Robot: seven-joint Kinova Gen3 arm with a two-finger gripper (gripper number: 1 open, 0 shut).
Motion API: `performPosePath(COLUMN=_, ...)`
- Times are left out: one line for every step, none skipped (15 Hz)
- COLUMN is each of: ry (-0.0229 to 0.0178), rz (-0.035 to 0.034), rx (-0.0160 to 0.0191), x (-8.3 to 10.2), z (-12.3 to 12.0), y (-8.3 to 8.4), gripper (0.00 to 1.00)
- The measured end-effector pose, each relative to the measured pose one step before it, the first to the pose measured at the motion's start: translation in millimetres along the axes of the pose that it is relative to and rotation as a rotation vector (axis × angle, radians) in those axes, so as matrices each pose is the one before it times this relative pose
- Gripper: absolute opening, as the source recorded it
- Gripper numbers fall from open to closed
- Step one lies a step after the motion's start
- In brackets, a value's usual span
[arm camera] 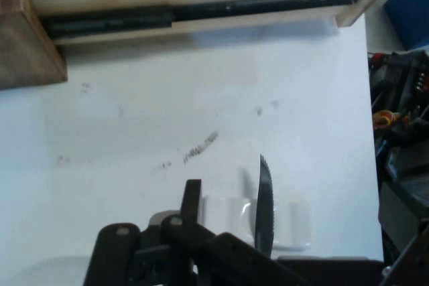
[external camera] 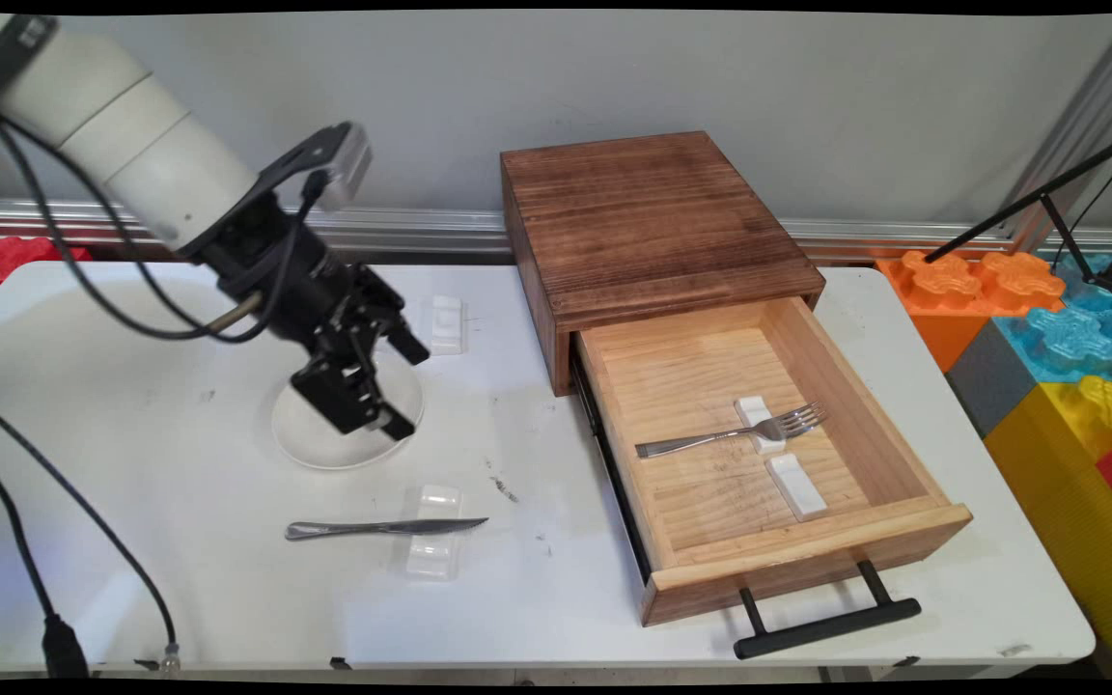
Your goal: Pick up the knife from the right of the white plate
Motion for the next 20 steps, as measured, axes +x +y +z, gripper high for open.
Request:
performPosePath(ry=-0.00108, rz=0.00004, rx=-0.00023, x=-7.31, z=1.52, y=0.92, gripper=1.00)
performPosePath(ry=-0.00057, rz=-0.00052, rx=0.00130, x=-4.99, z=1.36, y=0.52, gripper=1.00)
performPosePath(ry=-0.00092, rz=0.00003, rx=0.00259, x=-7.05, z=2.55, y=0.58, gripper=1.00)
performPosePath(ry=-0.00035, rz=0.00039, rx=0.00280, x=-8.06, z=3.47, y=0.52, gripper=1.00)
performPosePath(ry=-0.00023, rz=0.00152, rx=0.00239, x=-8.08, z=3.67, y=0.97, gripper=1.00)
performPosePath(ry=-0.00017, rz=0.00206, rx=0.00151, x=-6.74, z=3.24, y=0.98, gripper=1.00)
performPosePath(ry=-0.00063, rz=0.00146, rx=0.00175, x=-4.74, z=2.09, y=0.68, gripper=1.00)
performPosePath(ry=-0.00055, rz=0.00136, rx=0.00178, x=-4.60, z=2.13, y=0.56, gripper=1.00)
performPosePath(ry=-0.00131, rz=0.00285, rx=0.00403, x=-8.36, z=3.77, y=0.94, gripper=1.00)
performPosePath(ry=-0.00098, rz=0.00234, rx=0.00312, x=-6.68, z=3.02, y=0.78, gripper=1.00)
performPosePath(ry=-0.00044, rz=0.00196, rx=0.00097, x=-4.50, z=2.19, y=0.66, gripper=1.00)
performPosePath(ry=-0.00043, rz=0.00346, rx=0.00036, x=-6.73, z=3.41, y=1.21, gripper=1.00)
performPosePath(ry=-0.00048, rz=0.00276, rx=-0.00091, x=-4.42, z=2.49, y=0.90, gripper=1.00)
performPosePath(ry=0.00043, rz=0.00367, rx=-0.00084, x=-6.14, z=3.40, y=1.32, gripper=1.00)
performPosePath(ry=-0.00001, rz=0.00242, rx=-0.00067, x=-4.22, z=2.43, y=0.97, gripper=1.00)
performPosePath(ry=0.00102, rz=0.00323, rx=-0.00097, x=-5.98, z=3.71, y=1.26, gripper=1.00)
performPosePath(ry=0.00028, rz=0.00221, rx=-0.00033, x=-3.94, z=2.52, y=0.66, gripper=1.00)
performPosePath(ry=0.00133, rz=0.00305, rx=0.00010, x=-5.51, z=3.36, y=1.00, gripper=1.00)
performPosePath(ry=0.00065, rz=0.00145, rx=0.00036, x=-3.90, z=2.17, y=0.59, gripper=1.00)
performPosePath(ry=0.00138, rz=0.00315, rx=0.00092, x=-5.64, z=3.14, y=0.61, gripper=1.00)
